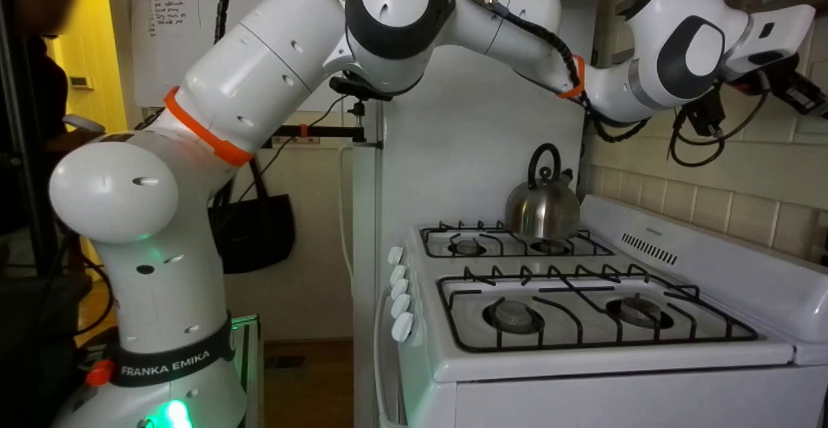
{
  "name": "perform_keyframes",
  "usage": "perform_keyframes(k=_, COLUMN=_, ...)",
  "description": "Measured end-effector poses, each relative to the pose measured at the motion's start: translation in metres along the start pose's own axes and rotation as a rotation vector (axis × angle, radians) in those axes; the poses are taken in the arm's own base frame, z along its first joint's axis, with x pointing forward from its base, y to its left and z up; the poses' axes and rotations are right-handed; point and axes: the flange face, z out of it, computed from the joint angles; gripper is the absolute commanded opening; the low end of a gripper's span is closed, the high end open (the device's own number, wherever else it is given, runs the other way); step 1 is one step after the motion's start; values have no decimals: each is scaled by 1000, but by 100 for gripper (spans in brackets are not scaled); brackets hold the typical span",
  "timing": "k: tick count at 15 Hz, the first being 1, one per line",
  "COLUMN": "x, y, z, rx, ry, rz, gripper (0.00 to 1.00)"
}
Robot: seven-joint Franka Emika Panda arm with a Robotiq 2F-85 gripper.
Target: Push the switch up
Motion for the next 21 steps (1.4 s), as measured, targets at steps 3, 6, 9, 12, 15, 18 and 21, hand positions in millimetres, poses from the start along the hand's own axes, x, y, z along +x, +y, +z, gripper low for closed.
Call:
perform_keyframes(k=3, x=-1, y=-1, z=0, rx=-3, ry=5, rz=28, gripper=0)
perform_keyframes(k=6, x=-2, y=-2, z=0, rx=-6, ry=10, rz=49, gripper=0)
perform_keyframes(k=9, x=-2, y=-2, z=0, rx=-9, ry=15, rz=71, gripper=0)
perform_keyframes(k=12, x=-2, y=-3, z=0, rx=-11, ry=21, rz=96, gripper=0)
perform_keyframes(k=15, x=-1, y=-4, z=0, rx=-11, ry=27, rz=119, gripper=0)
perform_keyframes(k=18, x=2, y=-4, z=-2, rx=-10, ry=36, rz=144, gripper=0)
perform_keyframes(k=21, x=5, y=-5, z=-3, rx=-8, ry=43, rz=167, gripper=0)
